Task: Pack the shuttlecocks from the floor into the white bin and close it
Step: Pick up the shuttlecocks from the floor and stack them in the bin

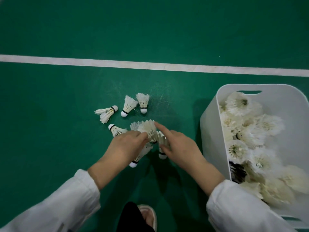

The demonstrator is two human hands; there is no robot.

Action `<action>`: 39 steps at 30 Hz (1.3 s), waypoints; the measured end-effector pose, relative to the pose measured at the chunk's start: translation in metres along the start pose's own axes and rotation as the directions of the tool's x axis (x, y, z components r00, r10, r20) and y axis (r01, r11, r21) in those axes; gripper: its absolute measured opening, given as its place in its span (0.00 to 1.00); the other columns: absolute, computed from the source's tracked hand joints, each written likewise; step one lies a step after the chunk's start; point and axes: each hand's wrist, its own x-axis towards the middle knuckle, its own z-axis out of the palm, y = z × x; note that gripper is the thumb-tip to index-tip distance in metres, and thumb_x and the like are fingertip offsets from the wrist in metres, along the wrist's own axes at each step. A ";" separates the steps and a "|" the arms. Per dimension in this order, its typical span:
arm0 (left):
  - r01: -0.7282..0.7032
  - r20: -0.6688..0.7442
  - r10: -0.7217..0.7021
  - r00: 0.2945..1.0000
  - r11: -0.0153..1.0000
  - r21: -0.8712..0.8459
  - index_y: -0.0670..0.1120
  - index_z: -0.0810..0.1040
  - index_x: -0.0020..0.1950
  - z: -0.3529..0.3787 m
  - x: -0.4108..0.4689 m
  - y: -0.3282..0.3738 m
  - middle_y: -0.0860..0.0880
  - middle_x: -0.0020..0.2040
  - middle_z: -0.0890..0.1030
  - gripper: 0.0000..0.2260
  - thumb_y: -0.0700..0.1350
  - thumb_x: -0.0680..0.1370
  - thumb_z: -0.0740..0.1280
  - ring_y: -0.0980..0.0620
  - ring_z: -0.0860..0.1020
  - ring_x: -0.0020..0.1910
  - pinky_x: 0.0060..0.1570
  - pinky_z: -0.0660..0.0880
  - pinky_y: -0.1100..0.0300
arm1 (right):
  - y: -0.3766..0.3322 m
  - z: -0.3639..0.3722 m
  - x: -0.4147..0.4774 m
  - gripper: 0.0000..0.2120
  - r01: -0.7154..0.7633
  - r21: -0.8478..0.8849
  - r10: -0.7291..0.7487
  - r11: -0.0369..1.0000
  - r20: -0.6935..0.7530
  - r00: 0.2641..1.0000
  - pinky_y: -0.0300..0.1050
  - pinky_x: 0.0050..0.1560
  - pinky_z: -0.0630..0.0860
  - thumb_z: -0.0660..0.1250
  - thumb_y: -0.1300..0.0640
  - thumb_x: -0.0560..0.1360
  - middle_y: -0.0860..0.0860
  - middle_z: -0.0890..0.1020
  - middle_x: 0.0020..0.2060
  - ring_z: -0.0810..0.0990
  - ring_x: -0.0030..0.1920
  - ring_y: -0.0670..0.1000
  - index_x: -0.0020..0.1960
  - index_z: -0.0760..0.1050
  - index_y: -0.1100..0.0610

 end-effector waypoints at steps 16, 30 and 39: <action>-0.501 -0.016 0.504 0.863 0.861 0.081 0.45 0.79 0.43 0.002 -0.034 0.003 0.50 0.33 0.75 0.15 0.38 0.79 0.54 0.50 0.73 0.31 0.27 0.70 0.60 | 0.013 -0.008 0.019 0.20 -0.462 0.447 0.429 0.766 0.180 0.885 0.43 0.39 0.68 0.64 0.41 0.73 0.53 0.79 0.40 0.77 0.42 0.54 0.48 0.75 0.59; -0.493 -0.060 0.496 0.866 0.868 0.053 0.45 0.80 0.42 -0.001 -0.053 -0.004 0.50 0.33 0.75 0.10 0.37 0.76 0.59 0.51 0.73 0.31 0.27 0.71 0.59 | 0.024 0.015 0.045 0.16 -0.632 0.300 0.639 0.715 0.087 0.764 0.42 0.33 0.65 0.65 0.55 0.71 0.51 0.71 0.27 0.72 0.34 0.56 0.28 0.65 0.57; -0.313 -0.020 0.313 0.949 0.949 0.027 0.48 0.78 0.40 -0.007 -0.054 -0.008 0.51 0.33 0.74 0.08 0.44 0.76 0.61 0.51 0.74 0.31 0.29 0.71 0.59 | 0.007 -0.018 0.043 0.13 -0.452 0.441 0.454 0.775 0.108 0.885 0.42 0.36 0.64 0.71 0.51 0.71 0.52 0.74 0.33 0.71 0.37 0.52 0.37 0.74 0.59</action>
